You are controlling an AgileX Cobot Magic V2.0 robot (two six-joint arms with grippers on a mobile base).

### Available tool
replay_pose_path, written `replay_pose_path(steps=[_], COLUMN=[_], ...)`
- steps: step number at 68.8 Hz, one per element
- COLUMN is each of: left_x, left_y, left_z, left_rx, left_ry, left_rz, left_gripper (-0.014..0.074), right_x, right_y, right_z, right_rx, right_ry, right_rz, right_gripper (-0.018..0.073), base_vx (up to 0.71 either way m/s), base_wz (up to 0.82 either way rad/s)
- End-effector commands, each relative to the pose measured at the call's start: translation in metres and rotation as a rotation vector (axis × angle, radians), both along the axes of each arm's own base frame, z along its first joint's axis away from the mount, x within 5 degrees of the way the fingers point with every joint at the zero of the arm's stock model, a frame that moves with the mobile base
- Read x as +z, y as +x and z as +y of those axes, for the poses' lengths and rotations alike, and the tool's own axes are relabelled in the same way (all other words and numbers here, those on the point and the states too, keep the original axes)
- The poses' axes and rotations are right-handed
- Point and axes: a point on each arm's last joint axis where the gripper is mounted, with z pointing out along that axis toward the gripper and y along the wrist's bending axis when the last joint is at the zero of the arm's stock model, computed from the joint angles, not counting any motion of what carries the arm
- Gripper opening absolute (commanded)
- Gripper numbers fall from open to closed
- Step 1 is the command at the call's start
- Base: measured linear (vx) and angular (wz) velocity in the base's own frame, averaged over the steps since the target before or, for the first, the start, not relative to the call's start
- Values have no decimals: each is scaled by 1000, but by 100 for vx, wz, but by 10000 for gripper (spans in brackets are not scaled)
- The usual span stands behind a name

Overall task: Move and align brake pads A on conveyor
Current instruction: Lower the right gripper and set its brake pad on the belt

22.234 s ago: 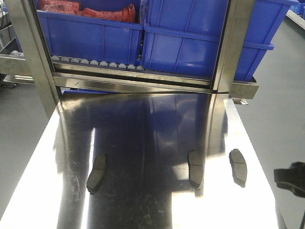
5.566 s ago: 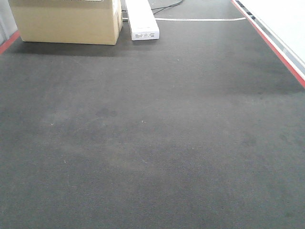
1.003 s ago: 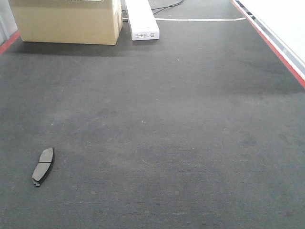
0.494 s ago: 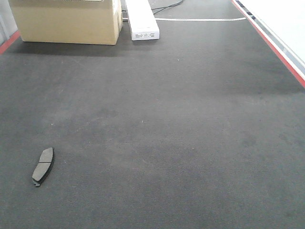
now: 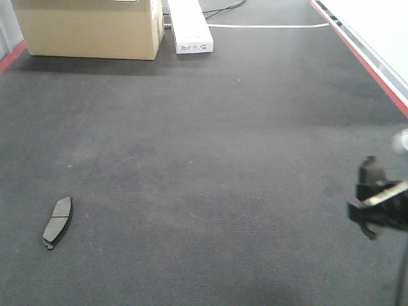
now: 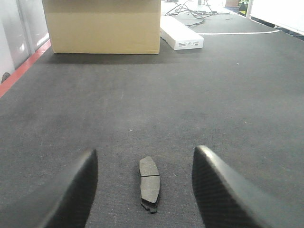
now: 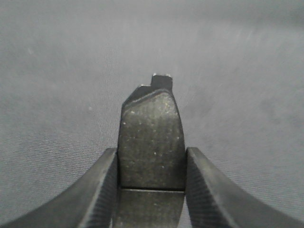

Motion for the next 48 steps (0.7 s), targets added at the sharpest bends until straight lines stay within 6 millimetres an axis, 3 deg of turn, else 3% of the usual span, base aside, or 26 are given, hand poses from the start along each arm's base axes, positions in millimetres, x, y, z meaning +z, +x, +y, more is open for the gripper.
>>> replay_pose_path(steps=[1,12,27,48], left_x=[13,13,13,13], left_y=[1,1,1,1], left_z=[-1,-1,-1,-1], left_rx=[-8,-8,-8,-8], left_ry=[-14,-14,-14,-14], left_rz=[-81,-81,-81,-81], left_gripper=[430,430,430,430], right_x=[16,0,-23,-60], right_y=[31,74,114,146], right_z=[4,11,16,21], right_rx=[-6,16,54,74], right_ry=[20,-29,-83,-114], right_rz=[-48,106,257,402], right_gripper=[3,6,10,30], base_vx=[0,0,0,0], base_wz=[0,0,0,0])
